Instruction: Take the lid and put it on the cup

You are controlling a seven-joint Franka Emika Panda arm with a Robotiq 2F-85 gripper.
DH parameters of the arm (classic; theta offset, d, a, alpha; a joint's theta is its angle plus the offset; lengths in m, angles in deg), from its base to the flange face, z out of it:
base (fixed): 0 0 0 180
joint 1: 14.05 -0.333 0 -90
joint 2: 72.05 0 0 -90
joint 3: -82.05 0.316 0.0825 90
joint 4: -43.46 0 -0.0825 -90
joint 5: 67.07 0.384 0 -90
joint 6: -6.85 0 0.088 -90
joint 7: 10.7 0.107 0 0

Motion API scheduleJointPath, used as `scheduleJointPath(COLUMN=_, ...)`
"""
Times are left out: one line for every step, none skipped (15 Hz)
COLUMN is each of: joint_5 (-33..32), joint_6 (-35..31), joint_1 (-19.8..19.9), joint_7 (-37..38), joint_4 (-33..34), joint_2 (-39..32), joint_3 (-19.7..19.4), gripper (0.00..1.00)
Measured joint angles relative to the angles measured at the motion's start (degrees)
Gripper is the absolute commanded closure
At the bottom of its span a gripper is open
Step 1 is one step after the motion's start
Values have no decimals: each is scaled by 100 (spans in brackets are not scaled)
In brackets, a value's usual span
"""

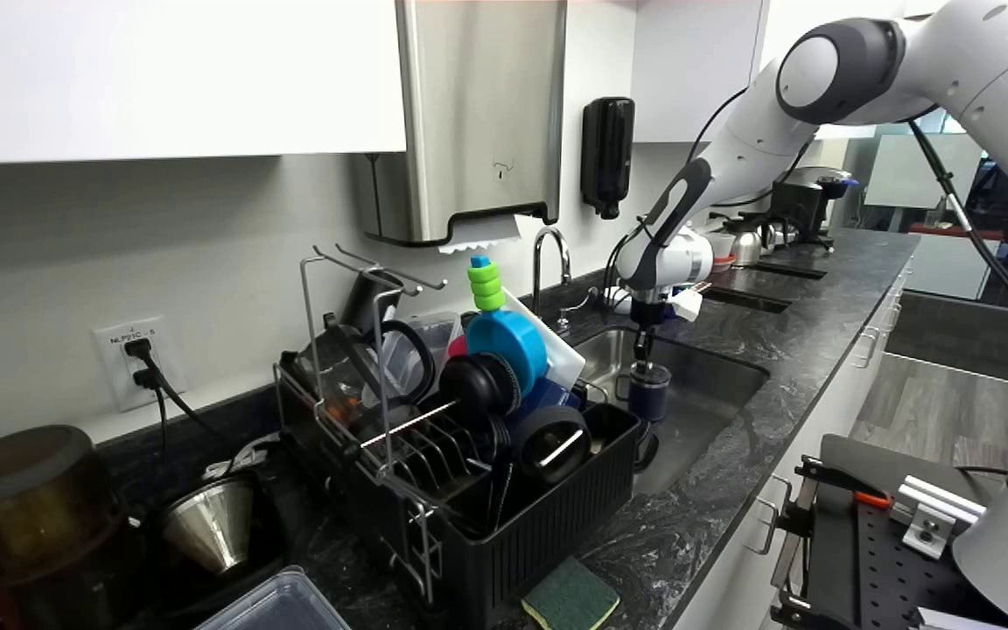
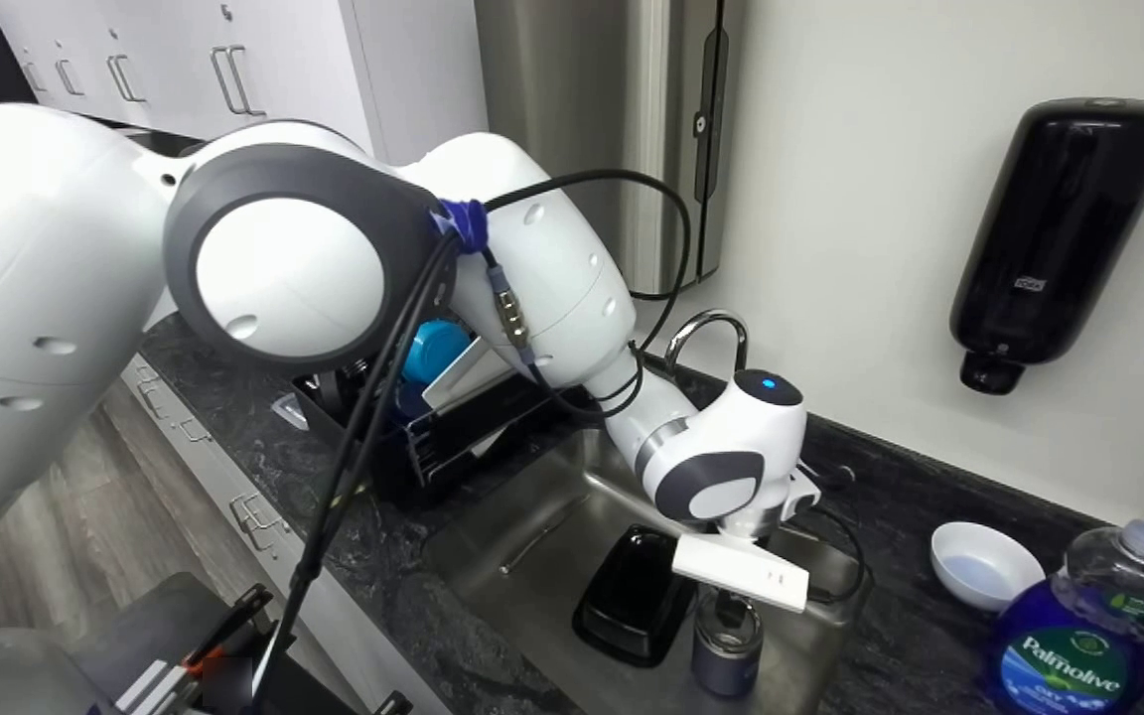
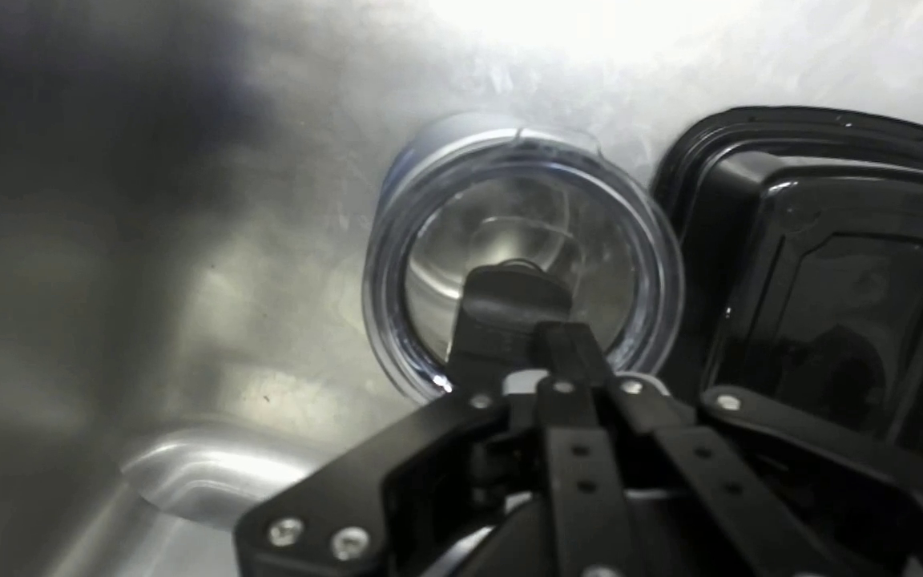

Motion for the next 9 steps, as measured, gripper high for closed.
scheduleJointPath(joint_5=-2, joint_6=-102, joint_1=-1, joint_7=9, joint_4=-36, joint_2=6, joint_3=0, gripper=100)
scheduleJointPath(joint_5=-5, joint_6=-200, joint_1=-1, joint_7=17, joint_4=-74, joint_2=14, joint_3=0, gripper=100)
scheduleJointPath(joint_5=-10, joint_6=-300, joint_1=-2, joint_7=20, joint_4=-124, joint_2=27, joint_3=0, gripper=100)
scheduleJointPath(joint_5=-18, joint_6=-393, joint_1=-5, joint_7=24, joint_4=-174, joint_2=41, joint_3=0, gripper=100)
scheduleJointPath(joint_5=-33, joint_6=-494, joint_1=-12, joint_7=35, joint_4=-233, joint_2=59, joint_3=0, gripper=100)
scheduleJointPath(joint_5=-66, joint_6=-569, joint_1=-26, joint_7=56, joint_4=-282, joint_2=73, joint_3=-5, gripper=100)
scheduleJointPath(joint_5=-126, joint_6=-640, joint_1=-57, joint_7=94, joint_4=-324, joint_2=84, joint_3=-22, gripper=100)
scheduleJointPath(joint_5=-208, joint_6=-701, joint_1=-105, joint_7=161, joint_4=-361, joint_2=91, joint_3=-55, gripper=100)
scheduleJointPath(joint_5=-311, joint_6=-740, joint_1=-174, joint_7=244, joint_4=-386, joint_2=95, joint_3=-103, gripper=100)
